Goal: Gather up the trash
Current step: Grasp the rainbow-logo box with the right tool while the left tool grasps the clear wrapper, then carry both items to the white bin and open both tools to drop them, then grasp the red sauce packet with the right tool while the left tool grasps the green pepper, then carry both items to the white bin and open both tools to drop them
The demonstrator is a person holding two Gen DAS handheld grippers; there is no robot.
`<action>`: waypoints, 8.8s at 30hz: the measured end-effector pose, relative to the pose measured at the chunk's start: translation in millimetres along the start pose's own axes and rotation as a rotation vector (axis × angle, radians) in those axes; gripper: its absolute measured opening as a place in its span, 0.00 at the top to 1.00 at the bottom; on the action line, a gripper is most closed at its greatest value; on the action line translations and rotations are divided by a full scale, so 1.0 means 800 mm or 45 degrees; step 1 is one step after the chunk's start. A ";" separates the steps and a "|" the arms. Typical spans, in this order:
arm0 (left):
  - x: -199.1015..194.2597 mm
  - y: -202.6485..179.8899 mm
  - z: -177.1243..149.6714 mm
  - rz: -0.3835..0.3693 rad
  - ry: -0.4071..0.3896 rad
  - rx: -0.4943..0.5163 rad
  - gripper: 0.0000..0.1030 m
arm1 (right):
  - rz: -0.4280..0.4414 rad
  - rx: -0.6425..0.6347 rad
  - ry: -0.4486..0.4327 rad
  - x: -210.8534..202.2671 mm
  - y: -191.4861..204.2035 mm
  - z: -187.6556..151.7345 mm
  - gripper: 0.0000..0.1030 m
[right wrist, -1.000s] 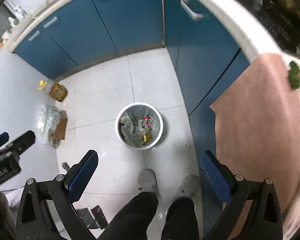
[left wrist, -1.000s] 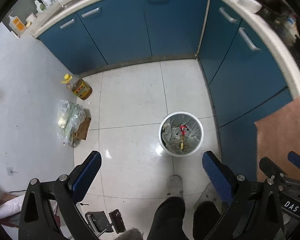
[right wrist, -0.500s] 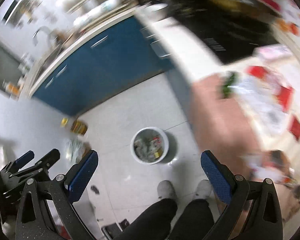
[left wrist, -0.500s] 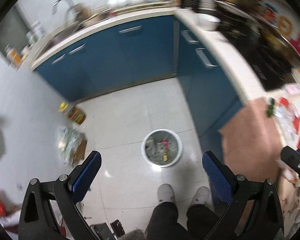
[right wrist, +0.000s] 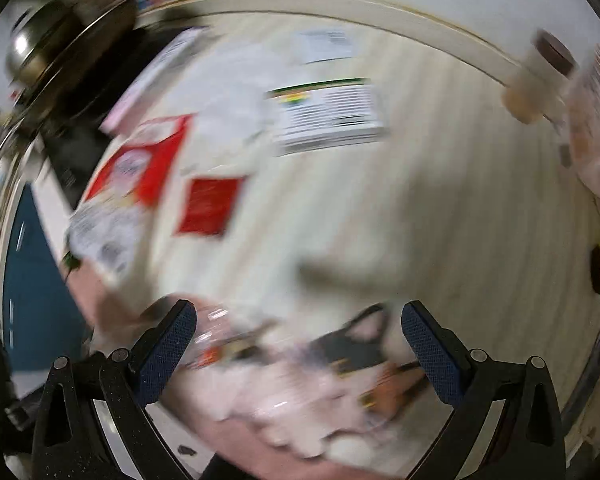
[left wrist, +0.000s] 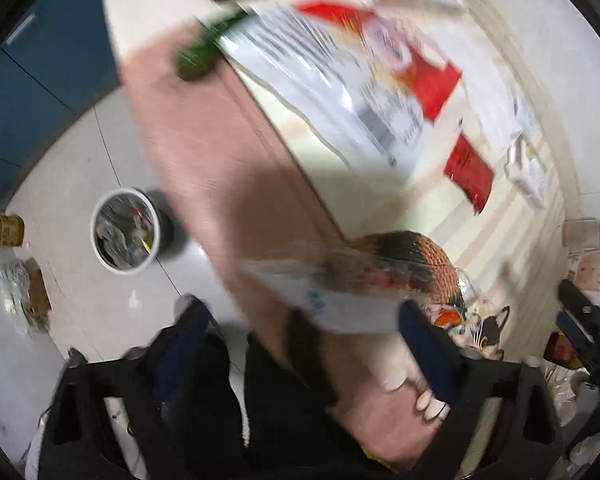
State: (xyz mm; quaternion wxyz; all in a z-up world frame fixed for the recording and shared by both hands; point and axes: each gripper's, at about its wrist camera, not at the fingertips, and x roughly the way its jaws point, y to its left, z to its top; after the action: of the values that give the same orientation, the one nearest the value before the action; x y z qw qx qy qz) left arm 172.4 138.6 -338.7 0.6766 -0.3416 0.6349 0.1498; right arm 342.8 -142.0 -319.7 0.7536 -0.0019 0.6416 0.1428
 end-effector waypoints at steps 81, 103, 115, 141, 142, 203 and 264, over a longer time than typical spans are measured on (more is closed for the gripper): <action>0.268 0.674 0.007 0.462 -0.085 -0.670 0.99 | 0.164 -1.047 0.440 0.557 0.606 -0.338 0.06; 0.172 0.677 -0.031 0.532 -0.255 -0.730 0.00 | 0.098 -1.226 0.380 0.570 0.616 -0.346 0.00; -0.083 0.526 -0.100 0.542 -0.446 -0.648 0.00 | 0.119 -1.249 0.159 0.218 0.622 -0.316 0.00; -0.324 0.331 -0.107 0.521 -0.894 -0.427 0.00 | 0.492 -0.856 -0.170 -0.131 0.495 -0.197 0.00; -0.327 0.318 -0.094 0.527 -0.897 -0.405 0.00 | 0.489 -0.828 -0.179 -0.132 0.485 -0.185 0.00; -0.186 0.203 0.038 0.335 -0.569 -0.124 0.80 | 0.312 -0.577 -0.244 -0.038 0.351 -0.038 0.84; 0.102 0.609 -0.068 0.582 -0.291 -0.757 0.03 | 0.022 -1.144 0.246 0.450 0.616 -0.346 0.00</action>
State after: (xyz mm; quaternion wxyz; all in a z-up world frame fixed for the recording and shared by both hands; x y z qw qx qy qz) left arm -166.8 436.1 -547.5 0.5635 -0.3536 0.5441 0.5113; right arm 16.7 356.0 -628.4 0.6134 -0.3366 0.5834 0.4124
